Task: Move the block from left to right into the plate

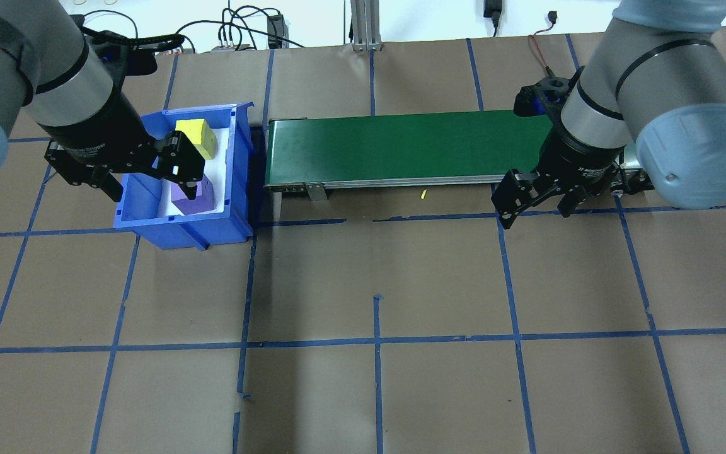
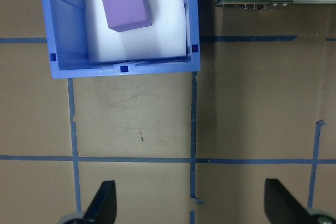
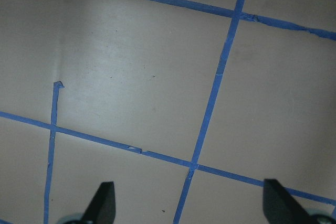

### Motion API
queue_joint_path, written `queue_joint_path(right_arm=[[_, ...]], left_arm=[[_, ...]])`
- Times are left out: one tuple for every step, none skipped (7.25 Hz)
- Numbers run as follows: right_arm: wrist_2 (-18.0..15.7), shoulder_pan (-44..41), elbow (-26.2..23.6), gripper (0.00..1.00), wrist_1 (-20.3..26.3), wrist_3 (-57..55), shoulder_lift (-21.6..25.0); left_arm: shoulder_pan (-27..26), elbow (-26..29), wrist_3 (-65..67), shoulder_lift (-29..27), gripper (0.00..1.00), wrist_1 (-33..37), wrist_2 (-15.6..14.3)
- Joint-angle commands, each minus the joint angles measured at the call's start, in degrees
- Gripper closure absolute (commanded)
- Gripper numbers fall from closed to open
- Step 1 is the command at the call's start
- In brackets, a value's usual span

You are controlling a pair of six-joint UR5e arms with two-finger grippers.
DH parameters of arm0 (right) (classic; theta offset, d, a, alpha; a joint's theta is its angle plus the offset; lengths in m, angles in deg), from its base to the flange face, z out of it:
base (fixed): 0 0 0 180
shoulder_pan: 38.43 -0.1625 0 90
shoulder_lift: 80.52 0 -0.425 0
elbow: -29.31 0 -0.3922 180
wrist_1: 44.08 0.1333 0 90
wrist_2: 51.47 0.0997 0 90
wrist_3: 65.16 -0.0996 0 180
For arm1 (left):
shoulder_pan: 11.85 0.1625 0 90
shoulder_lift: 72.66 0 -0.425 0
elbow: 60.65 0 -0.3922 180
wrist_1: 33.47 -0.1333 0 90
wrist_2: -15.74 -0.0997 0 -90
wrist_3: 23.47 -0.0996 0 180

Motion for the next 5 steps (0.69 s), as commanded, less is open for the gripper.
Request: queue_joint_path(right_arm=[[0.1, 0.0, 0.0, 0.00, 0.0, 0.0, 0.0], [0.0, 0.0, 0.0, 0.00, 0.0, 0.0, 0.1], [0.1, 0.0, 0.0, 0.00, 0.0, 0.0, 0.0], [0.1, 0.0, 0.0, 0.00, 0.0, 0.0, 0.0], [0.1, 0.0, 0.0, 0.00, 0.0, 0.0, 0.0]], left_arm=[[0.0, -0.1, 0.0, -0.1, 0.00, 0.0, -0.2], [0.0, -0.1, 0.0, -0.1, 0.00, 0.1, 0.1], [-0.3, -0.2, -0.1, -0.2, 0.00, 0.0, 0.2], [-0.5, -0.2, -0.1, -0.2, 0.00, -0.1, 0.2], [-0.6, -0.2, -0.1, -0.2, 0.00, -0.1, 0.2]])
